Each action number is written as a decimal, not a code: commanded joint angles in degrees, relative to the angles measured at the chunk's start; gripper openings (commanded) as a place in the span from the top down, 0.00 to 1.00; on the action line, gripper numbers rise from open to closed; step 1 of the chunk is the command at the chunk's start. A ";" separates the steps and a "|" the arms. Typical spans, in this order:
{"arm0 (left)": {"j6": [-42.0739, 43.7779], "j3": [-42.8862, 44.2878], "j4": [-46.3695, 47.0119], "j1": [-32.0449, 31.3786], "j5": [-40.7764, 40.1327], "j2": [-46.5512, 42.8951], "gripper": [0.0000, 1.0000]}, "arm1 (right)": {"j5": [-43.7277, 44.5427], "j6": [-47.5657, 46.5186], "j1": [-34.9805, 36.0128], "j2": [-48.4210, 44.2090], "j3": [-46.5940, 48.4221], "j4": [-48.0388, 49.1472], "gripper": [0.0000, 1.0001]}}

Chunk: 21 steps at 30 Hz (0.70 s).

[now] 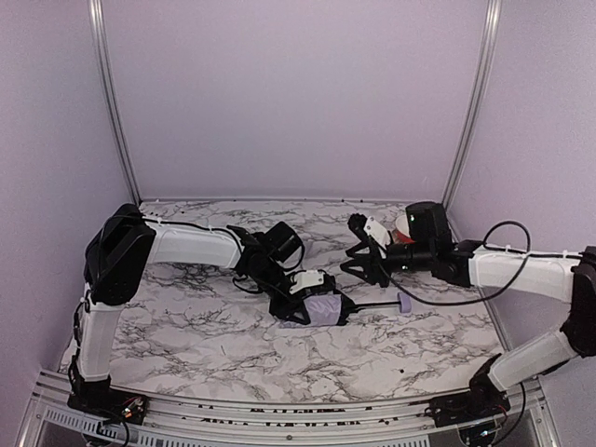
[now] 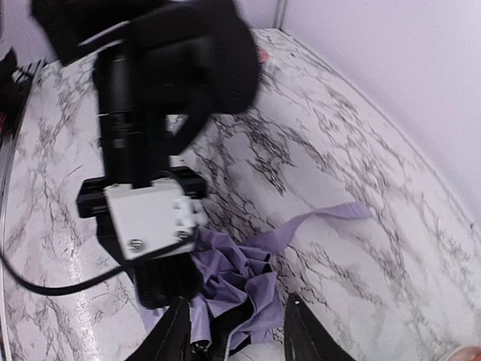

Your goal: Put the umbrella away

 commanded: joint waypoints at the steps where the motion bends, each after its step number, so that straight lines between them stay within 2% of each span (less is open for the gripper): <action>1: -3.32 -2.53 -17.72 -0.26 1.47 7.57 0.83 | 7.18 -22.92 9.09 -9.04 -9.61 9.47 0.54; 4: -3.80 -1.10 -19.22 0.01 2.99 8.61 0.84 | 7.06 -31.59 13.81 -11.35 -16.38 13.63 0.44; 7: -4.38 1.18 -21.54 0.43 4.62 10.45 0.86 | 15.54 -37.61 20.18 -8.23 -18.07 16.55 0.37; 10: -4.38 3.04 -23.76 0.98 5.49 11.99 0.86 | 23.79 -42.57 22.81 -1.63 -17.66 18.11 0.33; 16: -4.53 3.47 -25.23 1.37 5.34 12.89 0.86 | 32.90 -43.67 23.60 9.42 -13.24 21.93 0.28; 21: -3.57 3.47 -25.89 1.37 5.84 13.10 0.86 | 38.14 -43.66 23.56 14.90 -10.42 23.80 0.25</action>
